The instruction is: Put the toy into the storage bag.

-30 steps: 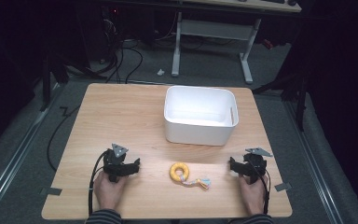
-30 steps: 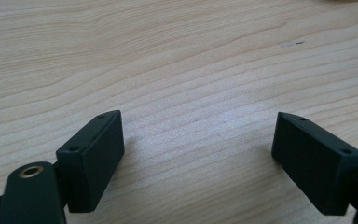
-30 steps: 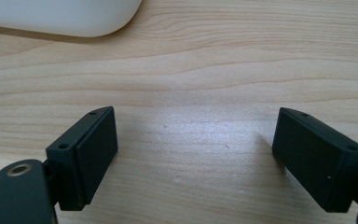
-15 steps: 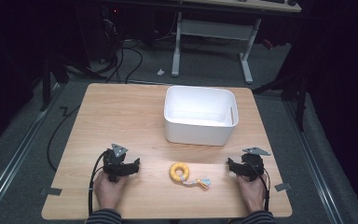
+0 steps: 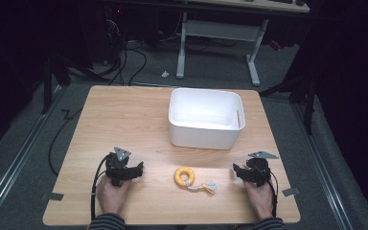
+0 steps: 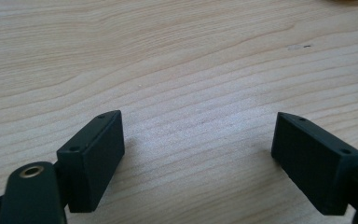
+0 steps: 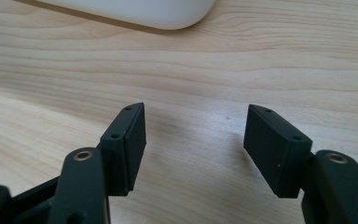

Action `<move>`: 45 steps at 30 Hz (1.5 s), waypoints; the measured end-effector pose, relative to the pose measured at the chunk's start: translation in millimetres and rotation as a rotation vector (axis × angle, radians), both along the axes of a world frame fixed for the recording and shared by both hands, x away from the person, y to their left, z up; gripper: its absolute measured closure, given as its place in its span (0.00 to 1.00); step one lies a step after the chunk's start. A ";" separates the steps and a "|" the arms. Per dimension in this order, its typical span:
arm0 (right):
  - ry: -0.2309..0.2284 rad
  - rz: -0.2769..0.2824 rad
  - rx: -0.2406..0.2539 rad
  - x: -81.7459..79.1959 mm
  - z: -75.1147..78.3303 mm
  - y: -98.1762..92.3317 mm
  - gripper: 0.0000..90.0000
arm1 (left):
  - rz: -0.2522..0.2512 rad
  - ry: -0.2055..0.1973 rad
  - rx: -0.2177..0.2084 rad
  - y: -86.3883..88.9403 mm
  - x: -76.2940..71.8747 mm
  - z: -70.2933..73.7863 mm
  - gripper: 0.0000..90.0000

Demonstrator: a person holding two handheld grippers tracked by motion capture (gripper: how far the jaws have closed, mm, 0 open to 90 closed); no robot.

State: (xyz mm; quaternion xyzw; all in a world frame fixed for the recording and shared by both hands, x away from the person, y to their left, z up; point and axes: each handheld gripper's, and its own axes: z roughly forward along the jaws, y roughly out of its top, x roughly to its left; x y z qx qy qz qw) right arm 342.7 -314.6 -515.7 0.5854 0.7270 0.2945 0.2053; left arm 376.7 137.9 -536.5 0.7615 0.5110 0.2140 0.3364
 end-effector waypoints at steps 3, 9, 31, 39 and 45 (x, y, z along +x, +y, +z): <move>-0.012 0.012 -0.004 -1.4 0.7 1.4 0.44 | 0.000 0.000 0.000 0.1 0.0 0.0 0.19; -0.005 0.070 0.013 -3.3 6.0 12.0 0.45 | 0.000 0.002 -0.002 0.3 0.0 0.1 0.19; 0.010 0.300 0.035 0.4 19.6 67.9 0.57 | 0.015 -0.001 -0.007 1.1 1.4 0.0 0.20; 0.038 0.377 0.042 4.2 20.9 88.1 0.60 | 0.017 -0.001 -0.009 1.6 1.8 0.1 0.20; 0.049 0.415 0.045 6.9 23.9 100.7 0.61 | 0.017 -0.001 -0.008 1.4 1.8 0.1 0.20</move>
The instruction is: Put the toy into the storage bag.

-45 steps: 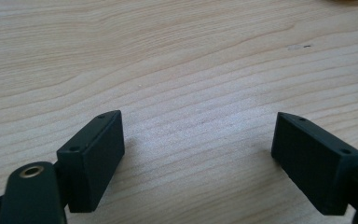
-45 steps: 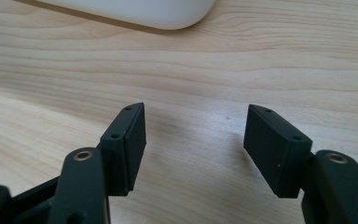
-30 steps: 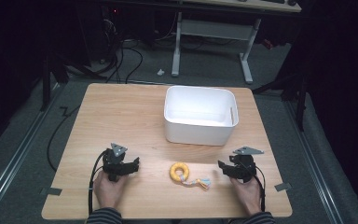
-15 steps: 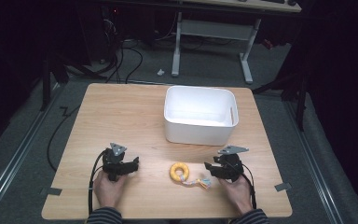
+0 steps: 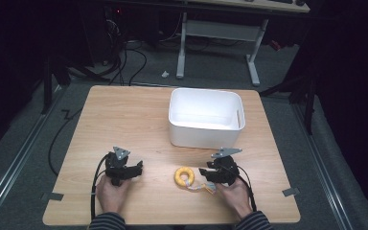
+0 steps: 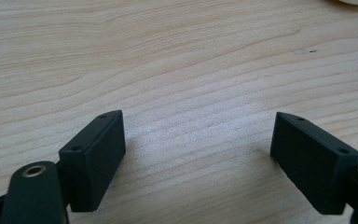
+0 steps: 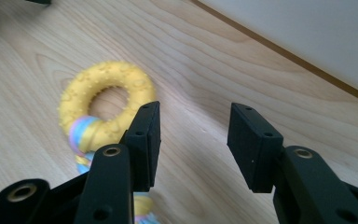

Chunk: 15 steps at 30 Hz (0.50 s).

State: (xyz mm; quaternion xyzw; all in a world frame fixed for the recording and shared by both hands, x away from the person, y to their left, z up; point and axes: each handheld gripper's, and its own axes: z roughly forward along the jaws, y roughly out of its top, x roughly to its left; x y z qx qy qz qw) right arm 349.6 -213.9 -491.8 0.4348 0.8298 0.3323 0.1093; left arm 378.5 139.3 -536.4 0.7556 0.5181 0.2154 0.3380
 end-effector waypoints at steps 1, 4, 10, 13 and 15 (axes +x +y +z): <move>0.003 0.014 -0.006 0.4 1.9 5.7 0.61 | 0.000 0.000 0.000 0.0 0.0 0.0 0.20; 0.004 0.032 -0.007 1.3 2.9 10.5 0.61 | 0.000 0.000 0.000 0.0 0.0 0.0 0.20; 0.022 0.064 -0.016 6.0 3.5 24.1 0.61 | 0.000 0.000 0.000 0.0 0.0 0.0 0.20; 0.027 0.076 -0.023 7.4 3.1 29.8 0.61 | 0.000 0.000 0.000 0.0 0.0 0.0 0.20; 0.034 0.077 -0.030 9.0 2.3 35.0 0.60 | 0.000 0.000 0.000 0.1 0.0 0.0 0.20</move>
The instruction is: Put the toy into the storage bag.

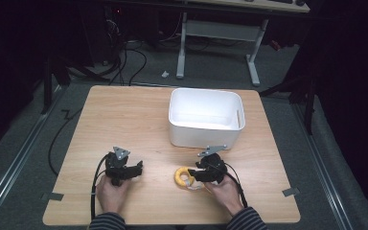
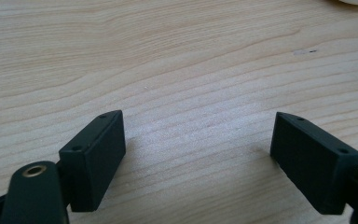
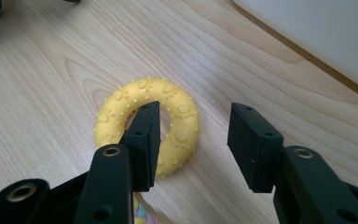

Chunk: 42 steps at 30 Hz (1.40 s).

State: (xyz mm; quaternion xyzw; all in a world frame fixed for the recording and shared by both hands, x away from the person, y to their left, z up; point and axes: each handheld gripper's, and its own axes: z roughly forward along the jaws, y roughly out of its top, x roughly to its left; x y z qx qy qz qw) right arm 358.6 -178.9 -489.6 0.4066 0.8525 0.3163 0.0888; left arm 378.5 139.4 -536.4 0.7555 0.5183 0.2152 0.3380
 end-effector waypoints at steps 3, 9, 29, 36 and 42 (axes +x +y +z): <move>0.010 0.004 -0.005 2.6 -1.5 2.8 0.60 | -0.001 0.000 0.001 -0.1 -0.1 0.0 0.20; 0.023 0.007 -0.024 5.9 -3.0 7.0 0.60 | 0.000 -0.001 0.002 -0.3 -0.1 -0.1 0.20; 0.067 0.021 -0.078 11.1 -12.9 16.0 0.67 | -0.001 0.000 0.002 -0.2 -0.1 0.0 0.20; 0.072 0.030 -0.086 10.6 -13.1 18.9 0.75 | -0.001 0.000 0.001 -0.1 -0.1 0.0 0.20; 0.078 0.028 -0.084 11.4 -13.2 18.2 0.77 | -0.001 0.000 0.002 -0.2 -0.2 0.0 0.20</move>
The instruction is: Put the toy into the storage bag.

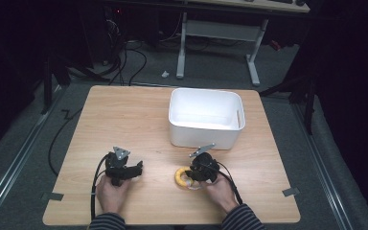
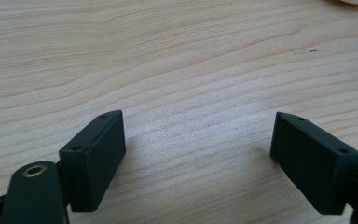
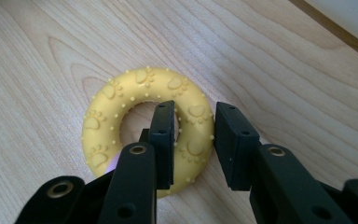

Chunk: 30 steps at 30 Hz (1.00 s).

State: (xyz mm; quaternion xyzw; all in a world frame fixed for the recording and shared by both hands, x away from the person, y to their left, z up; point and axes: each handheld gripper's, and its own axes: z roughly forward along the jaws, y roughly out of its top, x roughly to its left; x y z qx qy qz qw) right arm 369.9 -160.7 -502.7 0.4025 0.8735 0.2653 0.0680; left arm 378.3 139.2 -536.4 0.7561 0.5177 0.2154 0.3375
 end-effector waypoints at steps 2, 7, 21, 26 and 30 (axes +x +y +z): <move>0.000 -0.005 -0.002 -0.4 0.2 0.7 0.77 | 0.000 0.000 0.000 0.0 0.0 0.0 0.20; 0.000 -0.003 0.002 -0.6 0.0 0.3 0.78 | 0.000 0.000 0.000 0.0 0.0 0.0 0.20; -0.019 -0.015 0.041 -3.1 11.8 -10.9 0.78 | 0.000 0.000 0.001 -0.1 0.0 0.0 0.20; -0.023 -0.025 0.050 -3.7 17.3 -18.6 0.78 | 0.000 -0.001 0.005 -0.5 -0.1 -0.1 0.20; -0.022 -0.033 0.059 -5.2 19.9 -23.7 0.78 | 0.000 -0.001 0.005 -0.5 -0.1 -0.1 0.20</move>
